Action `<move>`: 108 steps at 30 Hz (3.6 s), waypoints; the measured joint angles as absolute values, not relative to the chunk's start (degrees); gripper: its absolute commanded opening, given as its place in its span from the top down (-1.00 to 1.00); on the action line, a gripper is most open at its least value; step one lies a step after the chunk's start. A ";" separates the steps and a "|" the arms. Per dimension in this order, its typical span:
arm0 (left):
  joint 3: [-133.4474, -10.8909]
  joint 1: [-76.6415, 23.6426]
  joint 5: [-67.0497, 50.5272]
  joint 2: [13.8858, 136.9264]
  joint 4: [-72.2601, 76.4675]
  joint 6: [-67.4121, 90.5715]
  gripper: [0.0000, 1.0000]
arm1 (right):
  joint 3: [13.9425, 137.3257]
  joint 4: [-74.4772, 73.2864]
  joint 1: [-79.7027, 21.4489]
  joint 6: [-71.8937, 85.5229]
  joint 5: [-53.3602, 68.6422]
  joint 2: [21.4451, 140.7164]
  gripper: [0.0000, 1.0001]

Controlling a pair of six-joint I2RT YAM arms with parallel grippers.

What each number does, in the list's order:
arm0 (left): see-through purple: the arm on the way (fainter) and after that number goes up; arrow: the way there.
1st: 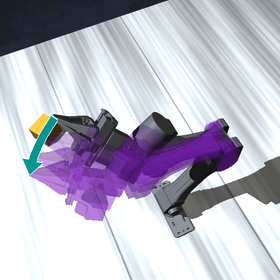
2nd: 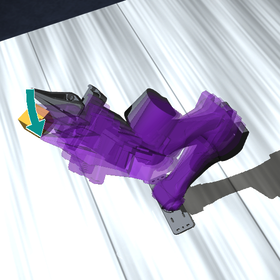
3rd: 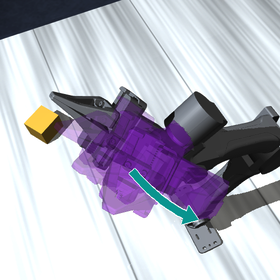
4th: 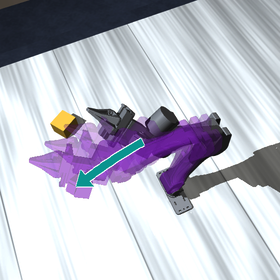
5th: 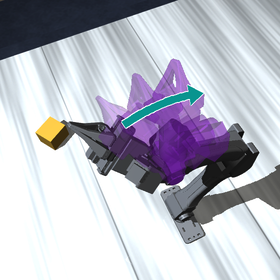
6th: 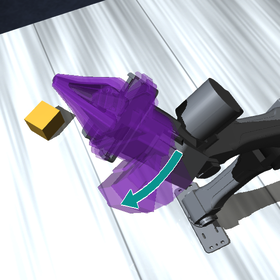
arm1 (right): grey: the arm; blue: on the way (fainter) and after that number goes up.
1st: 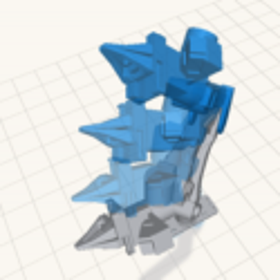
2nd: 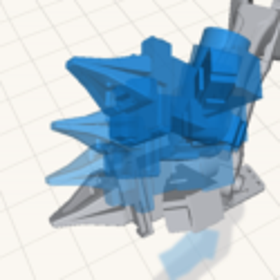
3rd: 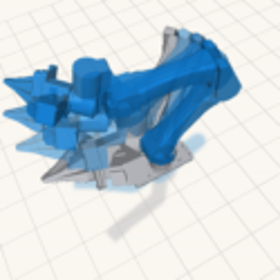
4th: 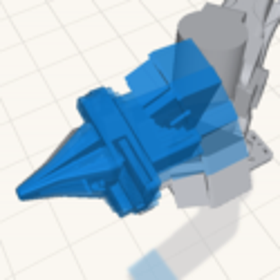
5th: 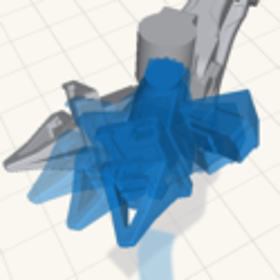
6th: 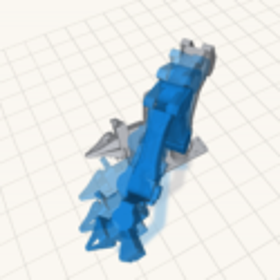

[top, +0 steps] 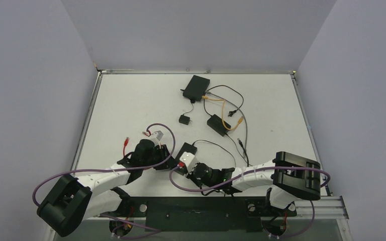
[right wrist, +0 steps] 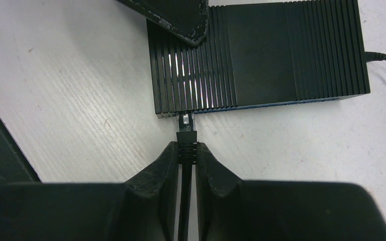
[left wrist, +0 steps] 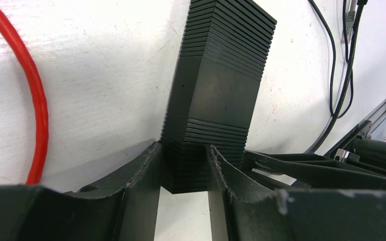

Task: Insert the plug into the switch port
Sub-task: Insert the connector into the switch port, then pick up the connector from the center of the board.

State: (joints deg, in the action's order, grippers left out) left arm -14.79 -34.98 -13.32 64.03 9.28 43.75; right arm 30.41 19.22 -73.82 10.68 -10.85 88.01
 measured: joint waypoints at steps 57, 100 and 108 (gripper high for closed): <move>-31.66 -31.20 2.66 64.84 -16.49 41.63 -0.22 | 26.06 11.81 -71.31 12.08 -4.01 76.31 0.11; -44.36 -12.32 3.22 88.92 -12.08 47.90 0.00 | 13.15 20.95 -70.85 14.92 -29.76 45.84 -0.80; -45.23 -11.03 3.70 90.19 -11.05 48.05 0.03 | 12.71 20.88 -70.81 15.33 -29.93 43.59 -0.82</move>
